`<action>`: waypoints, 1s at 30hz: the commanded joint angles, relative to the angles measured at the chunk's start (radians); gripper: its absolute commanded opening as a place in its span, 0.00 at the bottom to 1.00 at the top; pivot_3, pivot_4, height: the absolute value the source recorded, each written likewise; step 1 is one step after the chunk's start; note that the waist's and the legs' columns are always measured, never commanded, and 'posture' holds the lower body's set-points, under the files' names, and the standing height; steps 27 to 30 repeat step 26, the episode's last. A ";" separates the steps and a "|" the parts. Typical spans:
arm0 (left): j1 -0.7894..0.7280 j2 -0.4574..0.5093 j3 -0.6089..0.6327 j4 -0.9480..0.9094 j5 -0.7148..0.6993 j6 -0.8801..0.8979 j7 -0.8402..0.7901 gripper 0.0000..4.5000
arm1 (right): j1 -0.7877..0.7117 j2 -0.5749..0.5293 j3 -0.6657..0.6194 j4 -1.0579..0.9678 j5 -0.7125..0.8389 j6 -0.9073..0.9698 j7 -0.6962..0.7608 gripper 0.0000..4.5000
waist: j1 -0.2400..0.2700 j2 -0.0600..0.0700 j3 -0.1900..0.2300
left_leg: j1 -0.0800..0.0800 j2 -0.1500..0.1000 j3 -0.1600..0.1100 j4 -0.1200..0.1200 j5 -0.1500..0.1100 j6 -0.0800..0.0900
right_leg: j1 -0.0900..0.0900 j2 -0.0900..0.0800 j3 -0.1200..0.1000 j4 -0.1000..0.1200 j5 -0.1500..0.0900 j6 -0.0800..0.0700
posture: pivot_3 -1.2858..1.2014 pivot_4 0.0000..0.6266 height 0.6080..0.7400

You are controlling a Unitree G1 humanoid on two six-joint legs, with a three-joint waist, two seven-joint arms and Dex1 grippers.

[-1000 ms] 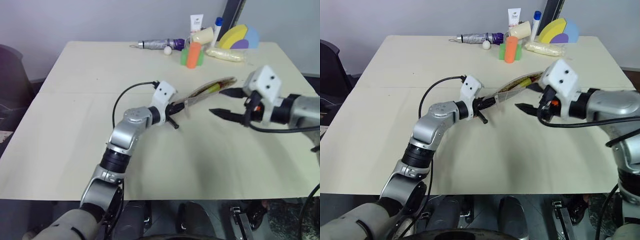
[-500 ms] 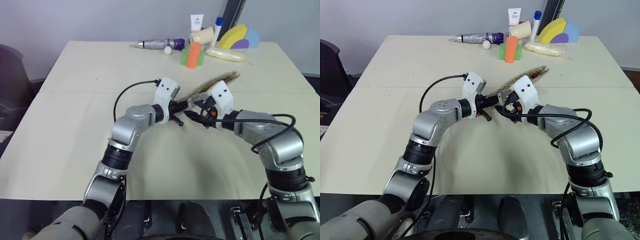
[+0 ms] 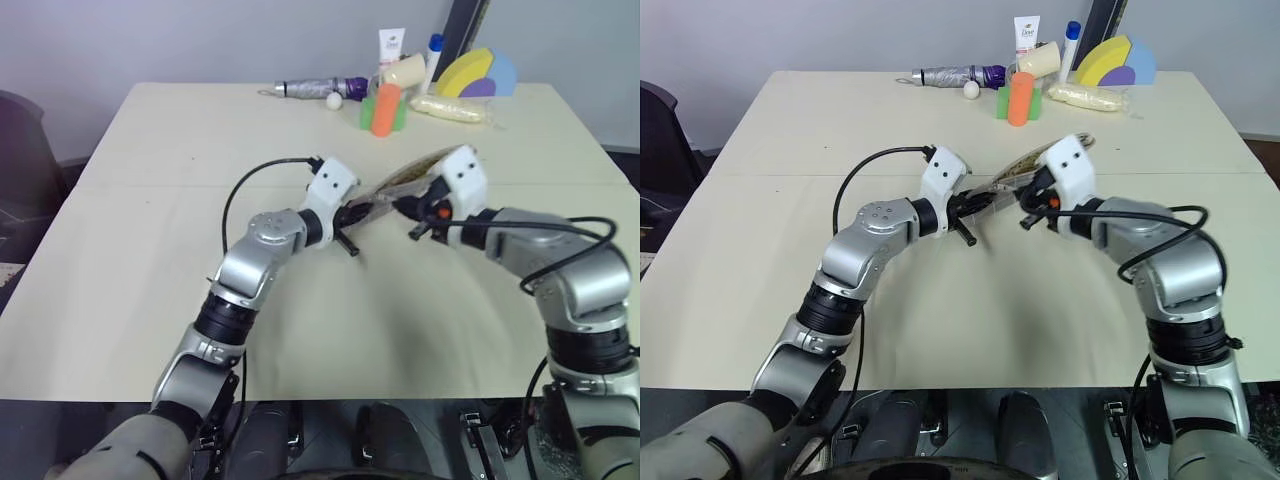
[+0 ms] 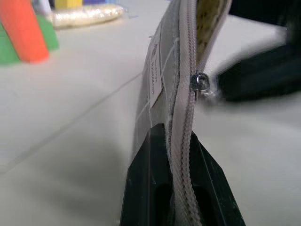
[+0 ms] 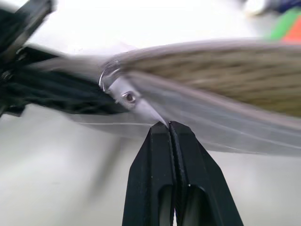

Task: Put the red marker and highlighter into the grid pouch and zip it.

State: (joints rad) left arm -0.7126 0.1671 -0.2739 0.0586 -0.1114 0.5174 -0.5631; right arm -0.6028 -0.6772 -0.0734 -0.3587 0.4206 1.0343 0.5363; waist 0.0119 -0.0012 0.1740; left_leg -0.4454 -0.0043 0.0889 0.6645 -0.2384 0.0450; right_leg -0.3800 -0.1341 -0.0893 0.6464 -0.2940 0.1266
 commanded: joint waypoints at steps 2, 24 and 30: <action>0.053 0.089 -0.036 0.065 0.092 -0.151 -0.018 0.00 | -0.060 -0.117 -0.106 0.036 -0.028 0.008 -0.012 0.01 | -0.001 0.000 0.000 | 0.000 0.000 0.000 0.000 0.000 0.000 | 0.000 0.000 0.000 0.000 0.000 0.000 | 0.52 0.24 1.00; 0.318 0.322 0.237 -0.093 -0.086 -0.046 -0.135 0.81 | 0.387 -0.279 -0.099 0.060 -0.094 -0.257 0.163 0.68 | 0.000 0.001 0.000 | 0.000 0.001 0.000 -0.002 -0.001 0.000 | 0.000 -0.003 0.001 -0.001 0.000 0.000 | 0.52 0.24 1.00; 0.353 0.346 0.265 -0.112 -0.088 -0.053 -0.125 0.81 | 0.402 -0.271 -0.104 0.060 -0.093 -0.278 0.166 0.68 | -0.001 0.001 0.000 | 0.000 0.001 0.000 -0.002 -0.001 0.000 | 0.000 -0.003 0.001 -0.001 0.000 0.000 | 0.52 0.24 1.00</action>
